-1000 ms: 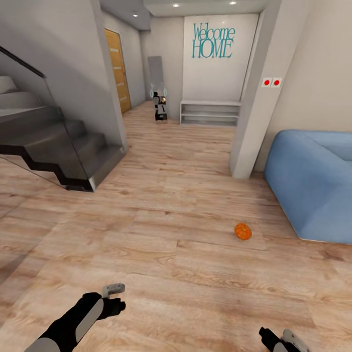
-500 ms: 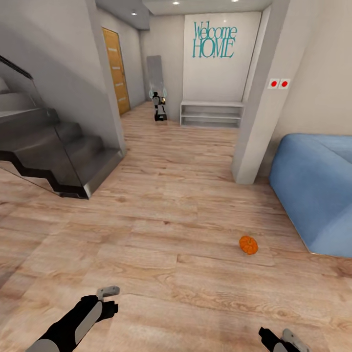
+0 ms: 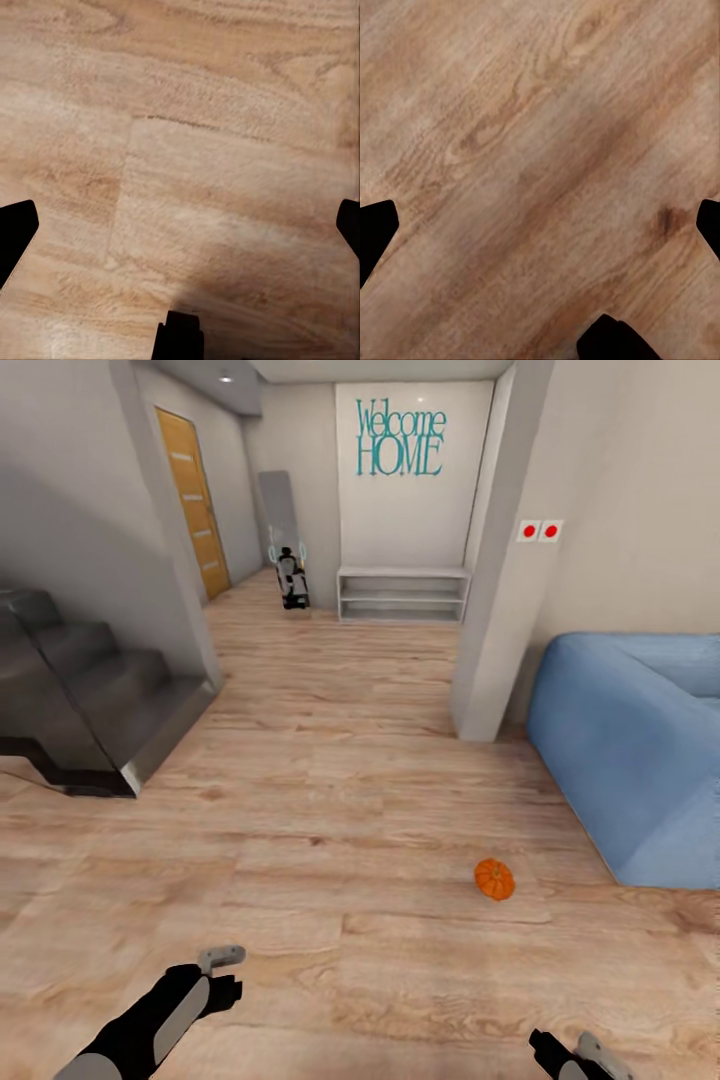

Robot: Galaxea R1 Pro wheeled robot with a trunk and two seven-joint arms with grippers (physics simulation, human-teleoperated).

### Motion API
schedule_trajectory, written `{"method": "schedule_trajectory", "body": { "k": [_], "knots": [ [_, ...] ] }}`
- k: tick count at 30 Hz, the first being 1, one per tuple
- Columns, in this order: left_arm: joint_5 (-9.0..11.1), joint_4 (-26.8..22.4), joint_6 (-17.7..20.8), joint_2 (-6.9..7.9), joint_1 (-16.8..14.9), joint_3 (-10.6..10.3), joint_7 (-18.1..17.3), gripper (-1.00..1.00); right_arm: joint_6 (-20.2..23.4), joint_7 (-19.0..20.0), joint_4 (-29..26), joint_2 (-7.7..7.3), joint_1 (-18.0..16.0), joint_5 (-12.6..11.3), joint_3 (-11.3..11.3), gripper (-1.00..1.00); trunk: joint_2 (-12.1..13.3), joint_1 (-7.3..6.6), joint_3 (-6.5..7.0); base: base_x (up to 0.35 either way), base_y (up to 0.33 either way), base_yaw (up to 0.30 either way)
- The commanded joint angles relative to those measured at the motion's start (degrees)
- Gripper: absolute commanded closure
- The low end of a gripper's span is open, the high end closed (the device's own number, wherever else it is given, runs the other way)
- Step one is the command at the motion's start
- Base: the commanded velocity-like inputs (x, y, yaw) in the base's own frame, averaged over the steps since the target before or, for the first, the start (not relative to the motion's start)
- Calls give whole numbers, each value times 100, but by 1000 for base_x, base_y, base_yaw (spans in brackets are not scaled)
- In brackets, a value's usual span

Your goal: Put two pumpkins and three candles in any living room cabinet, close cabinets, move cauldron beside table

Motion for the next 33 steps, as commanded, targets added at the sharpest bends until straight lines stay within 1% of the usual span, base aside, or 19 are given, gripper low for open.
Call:
{"method": "schedule_trajectory", "body": {
  "k": [1,6,23,33],
  "knots": [
    [60,-13,11,9,-3,-44,53,-100,30,-27,-14,0,-1,-25,-3,-100,-2,3,-5,350,0,-162],
    [55,-13,8,15,-3,-47,53,-100,23,-25,17,-49,-1,-22,-5,-100,-2,3,-5,350,0,-42],
    [54,-13,6,5,-3,-55,53,-100,32,-9,30,-55,-1,-41,-51,-100,-2,3,-5,350,-3,-1],
    [54,-13,6,-1,-3,-55,53,-100,31,-2,28,-55,-1,-33,-51,-100,-2,3,-5,349,-133,-17]
  ]
}}
